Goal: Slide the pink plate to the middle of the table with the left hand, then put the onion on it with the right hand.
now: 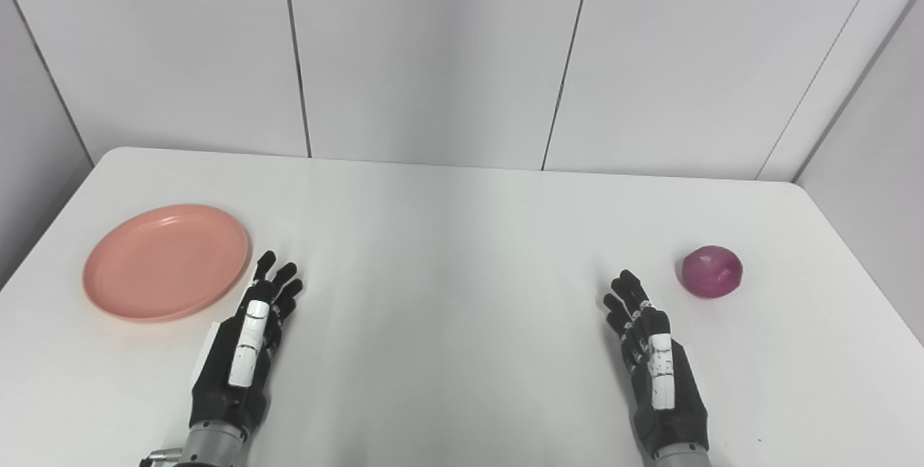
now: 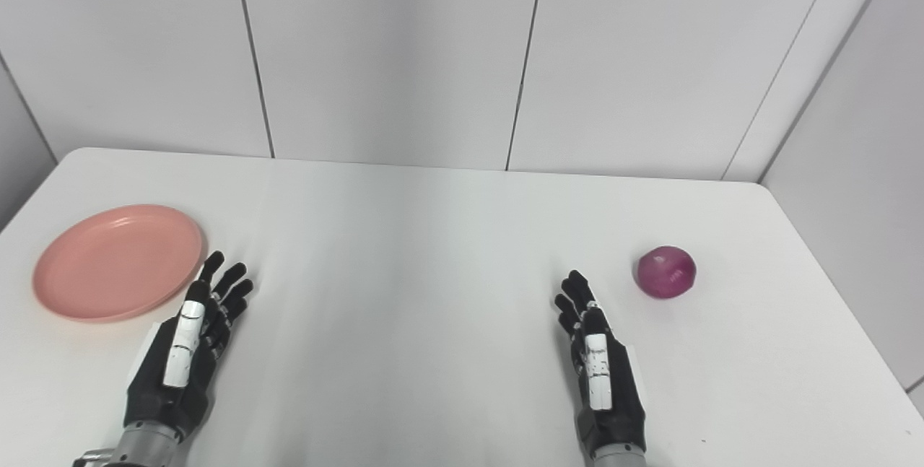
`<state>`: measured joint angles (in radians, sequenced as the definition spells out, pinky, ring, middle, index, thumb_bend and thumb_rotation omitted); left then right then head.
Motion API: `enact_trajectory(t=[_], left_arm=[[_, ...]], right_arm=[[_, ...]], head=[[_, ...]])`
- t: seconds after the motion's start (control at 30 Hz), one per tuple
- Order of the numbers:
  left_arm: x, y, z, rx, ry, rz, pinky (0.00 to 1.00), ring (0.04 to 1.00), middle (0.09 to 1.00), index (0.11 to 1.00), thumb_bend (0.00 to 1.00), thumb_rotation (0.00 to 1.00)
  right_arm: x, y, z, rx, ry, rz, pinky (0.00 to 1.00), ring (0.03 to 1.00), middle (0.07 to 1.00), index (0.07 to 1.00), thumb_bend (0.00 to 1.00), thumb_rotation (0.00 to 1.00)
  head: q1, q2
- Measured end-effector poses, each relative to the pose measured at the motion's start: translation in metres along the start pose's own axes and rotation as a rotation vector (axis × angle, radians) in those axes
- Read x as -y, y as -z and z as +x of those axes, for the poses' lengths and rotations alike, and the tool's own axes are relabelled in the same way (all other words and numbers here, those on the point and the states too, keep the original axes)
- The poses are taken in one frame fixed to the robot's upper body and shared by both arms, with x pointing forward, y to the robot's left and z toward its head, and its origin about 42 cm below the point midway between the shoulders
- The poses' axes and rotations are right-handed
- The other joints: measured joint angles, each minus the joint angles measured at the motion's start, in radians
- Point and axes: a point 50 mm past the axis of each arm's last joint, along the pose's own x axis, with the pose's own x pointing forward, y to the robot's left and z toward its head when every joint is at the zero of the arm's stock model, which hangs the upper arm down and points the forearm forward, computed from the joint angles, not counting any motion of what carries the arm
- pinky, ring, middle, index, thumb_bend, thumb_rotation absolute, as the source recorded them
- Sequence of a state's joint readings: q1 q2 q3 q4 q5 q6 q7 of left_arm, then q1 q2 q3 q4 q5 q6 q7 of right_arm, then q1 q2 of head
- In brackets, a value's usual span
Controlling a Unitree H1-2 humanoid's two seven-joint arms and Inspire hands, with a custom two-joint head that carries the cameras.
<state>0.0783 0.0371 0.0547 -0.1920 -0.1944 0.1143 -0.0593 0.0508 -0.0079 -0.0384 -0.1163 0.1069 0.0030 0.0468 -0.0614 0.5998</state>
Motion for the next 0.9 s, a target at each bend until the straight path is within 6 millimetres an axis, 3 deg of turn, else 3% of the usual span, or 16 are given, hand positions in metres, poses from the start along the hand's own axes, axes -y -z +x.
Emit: enact_trajectory(t=[0.6, 0.9], left_arm=[[0.001, 0.001, 0.0, -0.003, 0.002, 0.0, 0.99, 0.935, 0.945, 0.992, 0.67, 0.88], [0.011, 0.006, 0.001, -0.01, 0.008, 0.03, 0.96, 0.916, 0.922, 0.974, 0.71, 0.85]], right_arm=[[0.0, 0.0, 0.0, 0.0, 0.001, 0.002, 0.95, 0.912, 0.92, 0.924, 0.81, 0.96], [0.01, 0.001, 0.003, 0.024, -0.016, 0.015, 0.97, 0.919, 0.927, 0.933, 0.79, 0.98]], head=[[0.017, -0.008], [0.132, -0.052]])
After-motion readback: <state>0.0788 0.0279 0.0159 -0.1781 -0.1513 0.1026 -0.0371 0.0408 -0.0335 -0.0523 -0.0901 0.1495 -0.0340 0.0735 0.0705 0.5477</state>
